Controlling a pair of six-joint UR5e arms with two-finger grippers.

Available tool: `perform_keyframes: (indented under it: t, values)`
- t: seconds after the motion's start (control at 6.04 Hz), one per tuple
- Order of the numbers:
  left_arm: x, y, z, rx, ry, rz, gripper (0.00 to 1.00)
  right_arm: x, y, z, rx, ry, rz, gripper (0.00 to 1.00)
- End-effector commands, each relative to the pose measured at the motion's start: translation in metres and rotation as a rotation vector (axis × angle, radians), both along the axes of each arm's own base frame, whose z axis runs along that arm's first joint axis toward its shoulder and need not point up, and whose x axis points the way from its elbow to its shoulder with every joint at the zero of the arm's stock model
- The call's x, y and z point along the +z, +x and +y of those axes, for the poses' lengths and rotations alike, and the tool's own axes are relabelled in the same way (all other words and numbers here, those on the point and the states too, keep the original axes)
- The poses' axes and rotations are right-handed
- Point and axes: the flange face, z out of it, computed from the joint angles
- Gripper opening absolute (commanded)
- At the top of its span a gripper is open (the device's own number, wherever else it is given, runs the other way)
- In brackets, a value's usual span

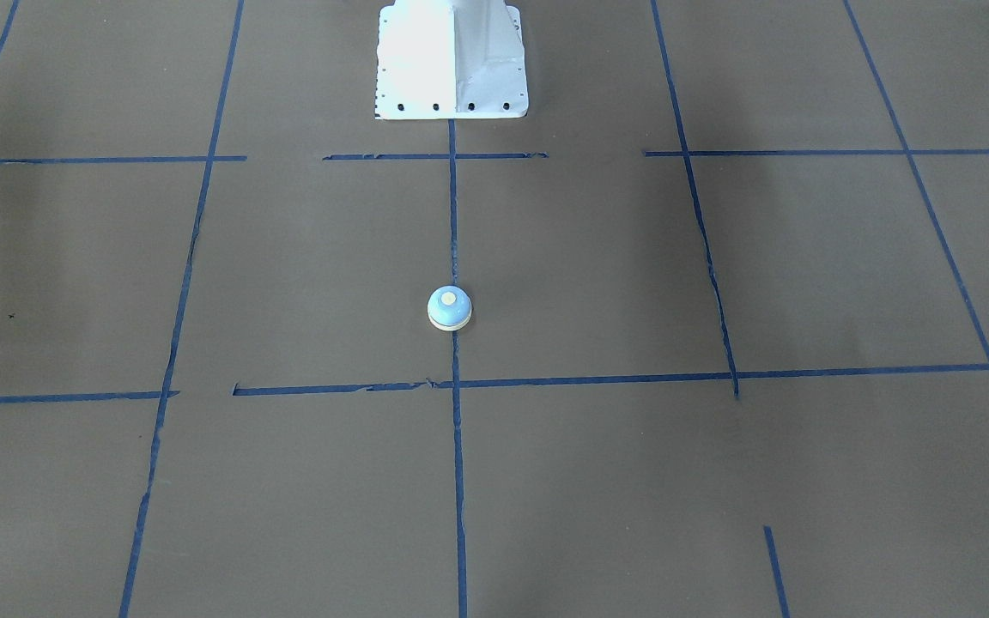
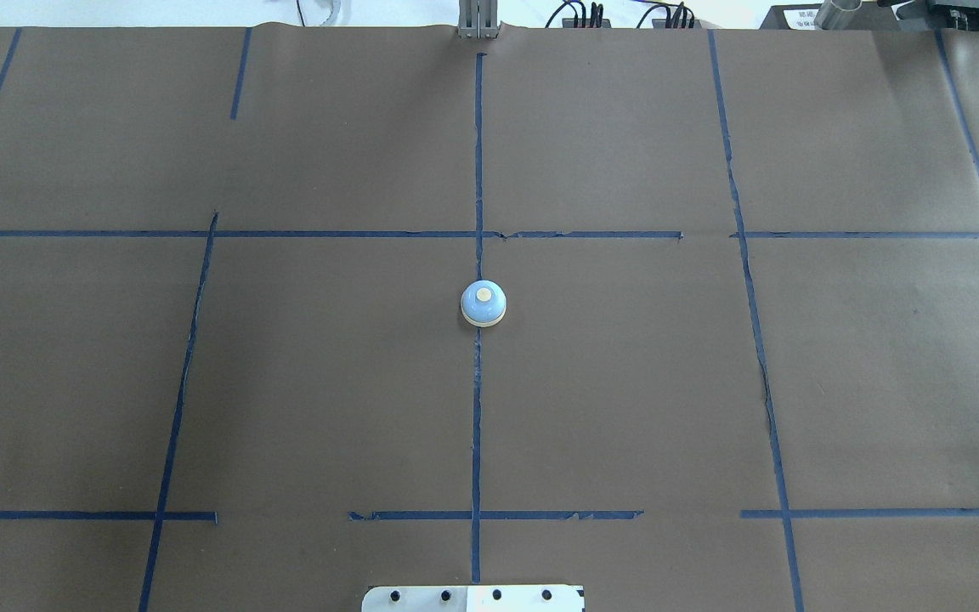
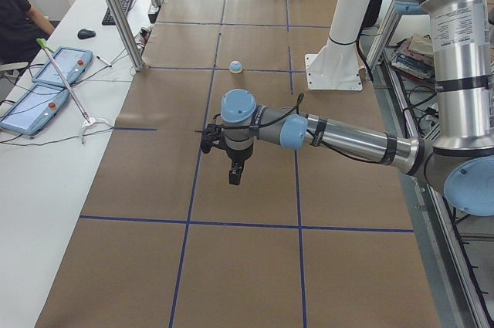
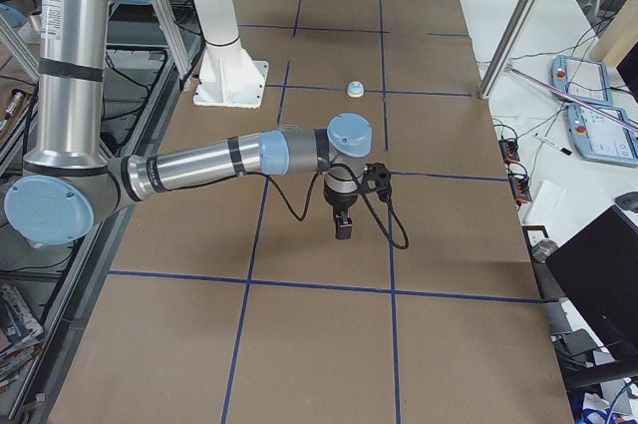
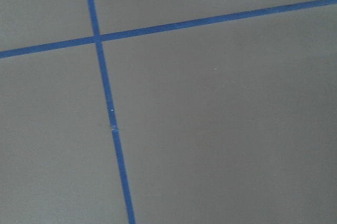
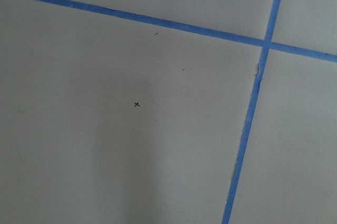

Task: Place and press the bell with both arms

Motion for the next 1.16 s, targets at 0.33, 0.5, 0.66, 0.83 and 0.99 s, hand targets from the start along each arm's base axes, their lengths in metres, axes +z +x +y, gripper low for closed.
perform_keyframes:
  t: [0.33, 0.5, 0.66, 0.83, 0.99]
  values:
    - [0.0268, -0.0369, 0.0107, -0.045, -0.018, 0.0, 1.0, 0.002, 0.0144, 0.0167, 0.028, -0.01, -0.024, 1.0]
    - [0.0235, -0.0363, 0.0105, -0.045, -0.016, -0.001, 1.0, 0.0019, 0.0144, 0.0167, 0.028, -0.008, -0.024, 1.0]
    - [0.0231, -0.0361, 0.0062, -0.046, -0.02, -0.005, 1.0, 0.0028, 0.0144, 0.016, 0.028, -0.009, -0.022, 1.0]
    - [0.0208, -0.0366, 0.01, -0.048, -0.017, -0.005, 1.0, 0.002, 0.0143, 0.016, 0.028, -0.008, -0.024, 1.0]
    - [0.019, -0.0365, 0.0106, -0.047, -0.013, -0.004, 1.0, 0.0021, 0.0144, 0.016, 0.028, -0.008, -0.022, 1.0]
